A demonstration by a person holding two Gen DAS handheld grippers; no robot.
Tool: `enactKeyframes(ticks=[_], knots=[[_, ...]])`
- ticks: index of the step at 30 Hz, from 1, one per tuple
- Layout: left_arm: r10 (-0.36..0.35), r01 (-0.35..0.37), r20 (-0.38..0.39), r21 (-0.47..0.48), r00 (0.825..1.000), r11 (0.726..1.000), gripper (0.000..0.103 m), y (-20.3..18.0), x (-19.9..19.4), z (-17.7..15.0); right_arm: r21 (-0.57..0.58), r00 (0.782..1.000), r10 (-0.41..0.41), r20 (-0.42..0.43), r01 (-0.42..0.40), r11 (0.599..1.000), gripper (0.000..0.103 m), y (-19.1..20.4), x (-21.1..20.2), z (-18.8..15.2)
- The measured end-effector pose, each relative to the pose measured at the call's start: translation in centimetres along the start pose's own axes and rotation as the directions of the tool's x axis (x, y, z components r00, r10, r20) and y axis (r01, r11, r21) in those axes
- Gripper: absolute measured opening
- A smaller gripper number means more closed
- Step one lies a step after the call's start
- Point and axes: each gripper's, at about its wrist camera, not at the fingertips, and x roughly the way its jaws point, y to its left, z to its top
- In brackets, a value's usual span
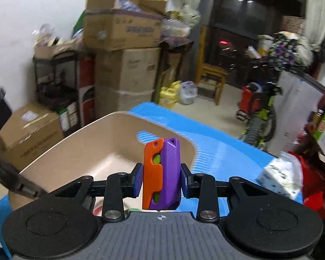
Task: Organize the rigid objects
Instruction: 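Drop the orange-purple toy into the tape roll inside the bin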
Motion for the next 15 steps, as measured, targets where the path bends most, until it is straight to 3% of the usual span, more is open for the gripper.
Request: enactKeyframes(ticks=[6, 15], knots=[[0.003, -0.003, -0.007, 0.004, 1.000, 1.000, 0.004, -0.1, 0.2, 0.1, -0.007, 0.988, 0.096, -0.118, -0.098, 0.995, 0.043, 3.1, 3.3, -0.7], [0.006, -0.006, -0.008, 0.007, 1.000, 1.000, 0.004, 0.0, 0.2, 0.1, -0.086, 0.959, 0.126, -0.254, -0.152, 0.985, 0.043, 6.5, 6.0, -2.1]])
